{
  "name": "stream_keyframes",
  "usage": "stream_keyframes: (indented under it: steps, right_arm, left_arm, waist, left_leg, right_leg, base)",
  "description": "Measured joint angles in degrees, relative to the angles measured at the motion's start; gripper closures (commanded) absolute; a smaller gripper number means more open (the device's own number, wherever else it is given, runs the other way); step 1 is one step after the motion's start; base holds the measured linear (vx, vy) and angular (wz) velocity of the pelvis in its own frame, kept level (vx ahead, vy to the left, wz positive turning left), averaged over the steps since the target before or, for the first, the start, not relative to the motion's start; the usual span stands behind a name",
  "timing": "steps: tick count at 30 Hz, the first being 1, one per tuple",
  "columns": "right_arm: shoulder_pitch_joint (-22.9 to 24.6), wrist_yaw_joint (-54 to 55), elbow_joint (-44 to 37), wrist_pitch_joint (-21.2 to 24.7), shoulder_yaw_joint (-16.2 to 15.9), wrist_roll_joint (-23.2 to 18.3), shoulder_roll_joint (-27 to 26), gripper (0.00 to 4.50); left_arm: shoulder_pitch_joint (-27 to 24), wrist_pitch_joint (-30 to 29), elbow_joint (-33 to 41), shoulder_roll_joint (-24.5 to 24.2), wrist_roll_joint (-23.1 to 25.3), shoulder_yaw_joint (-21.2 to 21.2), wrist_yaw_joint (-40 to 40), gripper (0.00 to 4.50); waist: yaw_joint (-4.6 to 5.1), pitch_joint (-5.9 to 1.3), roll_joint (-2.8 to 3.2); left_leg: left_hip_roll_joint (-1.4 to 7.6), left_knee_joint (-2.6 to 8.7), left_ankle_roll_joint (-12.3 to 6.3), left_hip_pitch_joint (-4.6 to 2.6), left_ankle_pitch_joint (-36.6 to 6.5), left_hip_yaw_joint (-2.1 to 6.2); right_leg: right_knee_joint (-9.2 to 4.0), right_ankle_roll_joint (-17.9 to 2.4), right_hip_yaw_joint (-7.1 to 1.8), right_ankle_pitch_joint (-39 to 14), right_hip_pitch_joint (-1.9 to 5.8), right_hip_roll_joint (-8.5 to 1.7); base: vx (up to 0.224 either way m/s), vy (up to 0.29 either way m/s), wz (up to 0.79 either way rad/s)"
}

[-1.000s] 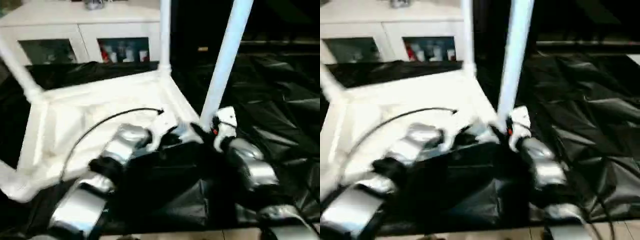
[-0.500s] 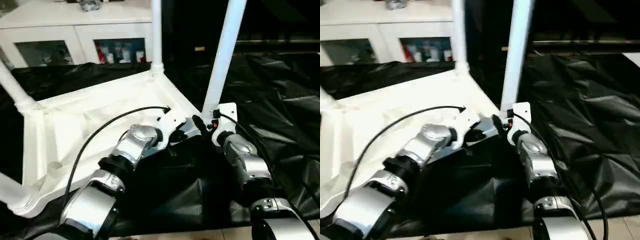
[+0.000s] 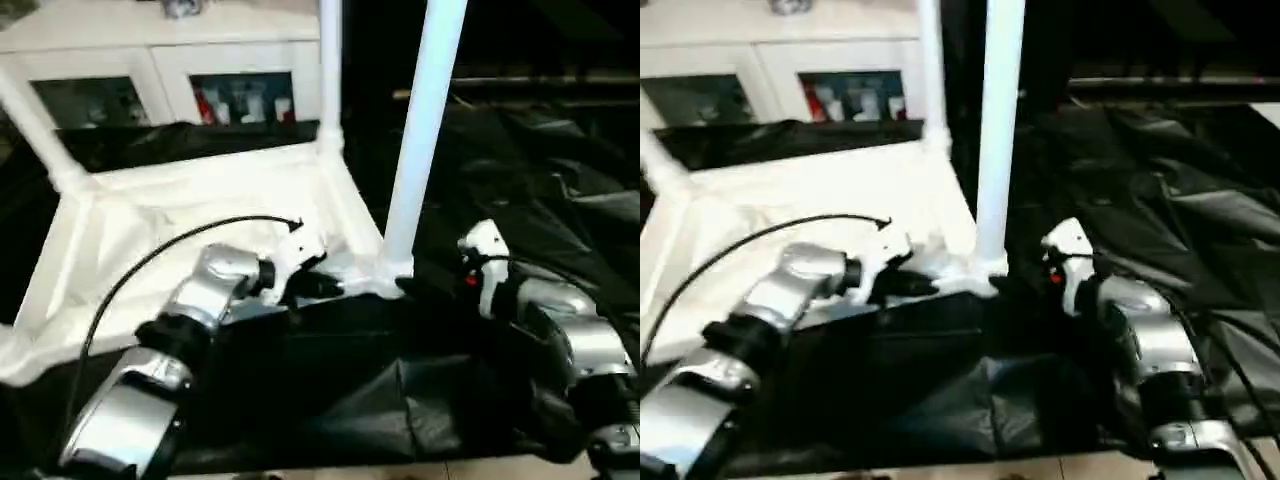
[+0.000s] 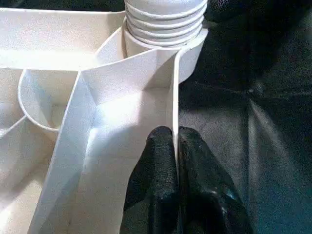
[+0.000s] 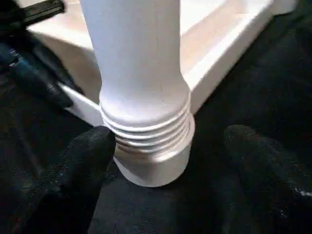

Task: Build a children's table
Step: Rotate leg to tighten

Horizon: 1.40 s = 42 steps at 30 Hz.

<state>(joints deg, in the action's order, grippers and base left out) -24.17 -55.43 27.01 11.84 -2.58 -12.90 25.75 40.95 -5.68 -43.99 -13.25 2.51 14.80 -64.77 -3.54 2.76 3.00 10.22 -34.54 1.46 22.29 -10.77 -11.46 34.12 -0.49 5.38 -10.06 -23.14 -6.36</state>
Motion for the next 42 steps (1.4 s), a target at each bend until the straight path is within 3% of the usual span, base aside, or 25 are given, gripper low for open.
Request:
stream_keyframes:
  steps: [9, 15, 16, 19, 22, 29, 34, 39, 42]
  right_arm:
    - [-1.0, -2.5, 0.8, -2.4, -3.0, 1.4, -1.4, 0.54]
    - [-1.4, -2.8, 1.8, -3.8, -3.5, 1.6, -2.0, 0.71]
    - [-1.4, -2.8, 1.9, -3.9, -3.5, 1.6, -2.0, 0.99]
    - [-1.4, -3.3, 2.0, -4.2, -3.6, 1.6, -2.0, 1.11]
    - [-1.4, -3.5, 2.4, -4.9, -3.6, 1.6, -2.2, 1.50]
    - [-1.3, -0.6, 3.3, -5.9, -3.1, 1.9, -3.7, 1.75]
    - [-2.2, 11.2, 6.7, -6.2, 0.1, 2.5, -8.5, 1.76]
    - [-6.7, 32.8, 11.8, -4.6, 4.6, 4.8, -15.4, 1.76]
    - [-8.3, 38.9, 13.7, -4.7, 5.7, 5.8, -17.5, 1.76]
  left_arm:
    - [-1.0, -0.5, 2.2, 0.6, 0.0, 1.9, -3.4, 4.50]
    - [-1.0, -0.5, 2.2, 0.6, 0.0, 1.9, -3.6, 4.50]
    - [-1.0, -0.5, 2.2, 0.6, 0.0, 1.9, -3.6, 4.50]
    - [-1.0, -0.5, 2.2, 0.5, 0.0, 1.9, -3.6, 4.50]
    - [-1.0, -0.5, 2.2, 0.5, 0.0, 1.9, -3.6, 4.50]
    - [-1.1, -1.0, 2.2, 0.6, 0.0, 1.9, -2.0, 4.50]
    - [0.2, -1.8, -0.3, 3.2, 1.0, 0.8, 5.6, 4.50]
    - [4.5, -4.9, -6.4, 10.8, 2.9, -0.4, 21.2, 4.50]
    - [4.7, -6.3, -6.7, 13.5, 2.9, -0.5, 25.2, 4.50]
  waist:
    - [-1.74, -0.01, 0.02]
    - [-1.71, -0.01, 0.03]
    - [-1.71, -0.01, 0.03]
    - [-1.70, -0.02, 0.04]
    - [-1.66, -0.02, 0.03]
    - [-1.44, -0.02, 0.03]
    - [-0.52, -0.04, 0.05]
    - [0.20, -0.13, 0.16]
    - [0.44, -0.30, 0.37]
  left_leg:
    - [-0.02, 0.00, 0.22, 0.01, -0.1, -0.05]
    - [-0.02, 0.00, 0.24, 0.00, -0.1, -0.05]
    - [-0.02, -0.01, 0.24, 0.00, -0.1, -0.05]
    - [-0.02, -0.01, 0.23, 0.00, -0.1, -0.05]
    - [-0.02, -0.01, 0.23, 0.00, -0.1, -0.05]
    - [-0.01, -0.02, 0.23, -0.03, -0.1, -0.04]
    - [-0.05, -0.04, 0.24, -0.18, -0.1, -0.04]
    - [-0.15, -0.05, 0.26, -0.28, -0.2, -0.04]
    - [-0.16, -0.04, 0.25, -0.34, -0.2, -0.03]
  right_leg:
    - [0.01, 0.0, -0.01, 0.0, 0.01, -0.06]
    - [0.02, 0.0, -0.02, 0.0, 0.04, -0.06]
    - [0.02, 0.0, -0.02, 0.0, 0.04, -0.06]
    - [0.02, 0.0, -0.02, 0.0, 0.04, -0.06]
    - [0.03, 0.0, -0.02, 0.0, 0.04, -0.06]
    - [0.06, 0.0, -0.02, 0.0, 0.04, -0.05]
    - [0.05, 0.0, -0.08, 0.0, 0.15, -0.05]
    - [-0.01, 0.0, -0.17, 0.0, 0.32, -0.09]
    - [-0.05, 0.0, -0.17, 0.0, 0.39, -0.09]
  base:
    - [0.000, 0.000, 0.00]
    - [0.000, 0.000, 0.00]
    - [0.000, 0.000, 0.00]
    - [0.000, 0.000, 0.00]
    - [0.000, 0.000, 0.00]
    - [0.000, 0.000, 0.00]
    - [0.000, 0.000, 0.00]
    - [0.000, 0.000, 0.00]
    - [0.000, 0.000, 0.00]
